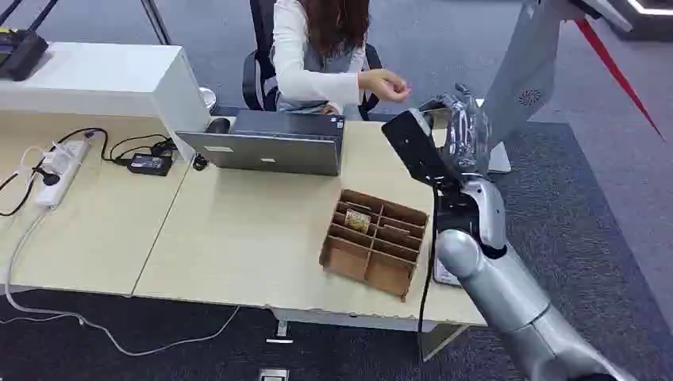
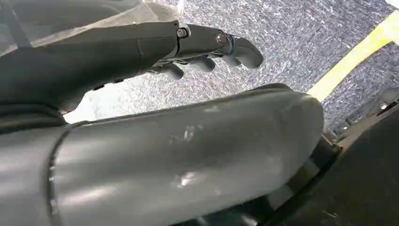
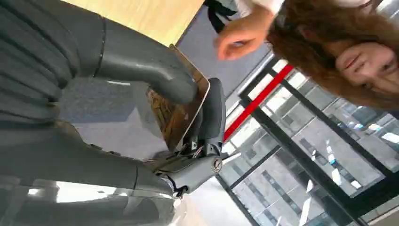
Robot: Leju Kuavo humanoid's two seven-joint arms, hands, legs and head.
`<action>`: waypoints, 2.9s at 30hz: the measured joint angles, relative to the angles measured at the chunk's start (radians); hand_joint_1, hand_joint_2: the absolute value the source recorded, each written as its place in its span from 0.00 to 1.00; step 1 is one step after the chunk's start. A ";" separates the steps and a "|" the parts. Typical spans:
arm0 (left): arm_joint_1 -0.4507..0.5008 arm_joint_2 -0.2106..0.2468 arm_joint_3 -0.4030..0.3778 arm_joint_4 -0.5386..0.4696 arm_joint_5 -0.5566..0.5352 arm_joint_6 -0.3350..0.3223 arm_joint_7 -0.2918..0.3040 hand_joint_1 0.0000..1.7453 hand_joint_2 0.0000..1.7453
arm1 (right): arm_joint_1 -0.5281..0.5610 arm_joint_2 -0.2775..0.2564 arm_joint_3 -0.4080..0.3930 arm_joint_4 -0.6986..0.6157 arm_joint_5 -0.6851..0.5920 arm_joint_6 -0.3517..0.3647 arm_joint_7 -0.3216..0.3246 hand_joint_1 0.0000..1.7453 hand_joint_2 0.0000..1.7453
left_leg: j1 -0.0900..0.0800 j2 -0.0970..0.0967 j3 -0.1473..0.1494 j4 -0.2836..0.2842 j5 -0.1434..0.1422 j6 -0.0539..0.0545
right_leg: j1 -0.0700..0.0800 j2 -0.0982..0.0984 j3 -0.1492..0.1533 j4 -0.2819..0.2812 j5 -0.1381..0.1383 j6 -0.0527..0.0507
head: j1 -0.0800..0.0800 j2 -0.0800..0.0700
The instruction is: Pass the card to the sensor for recognition and then transmit it.
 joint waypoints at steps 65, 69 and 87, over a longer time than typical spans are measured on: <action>0.000 0.003 0.010 0.000 0.033 -0.016 0.027 0.00 0.00 | 0.417 -0.169 -0.177 0.191 0.121 -0.001 0.036 1.00 1.00 | -0.001 0.000 -0.002 0.000 0.000 0.000 | -0.001 0.000 -0.001 0.000 0.000 0.000 | 0.000 0.000; 0.000 0.003 0.010 0.000 0.033 -0.014 0.027 0.00 0.00 | 0.417 -0.166 -0.176 0.204 0.113 -0.005 0.036 1.00 1.00 | 0.000 0.000 -0.002 0.000 0.000 0.000 | -0.001 0.000 -0.001 0.000 0.000 0.000 | 0.000 0.000; -0.002 0.008 0.010 0.000 0.022 -0.019 0.018 0.00 0.00 | 0.288 -0.075 -0.147 0.134 0.082 -0.020 0.124 1.00 1.00 | 0.000 0.000 -0.002 0.000 0.001 0.000 | 0.000 -0.001 -0.001 0.000 0.000 0.000 | 0.000 0.000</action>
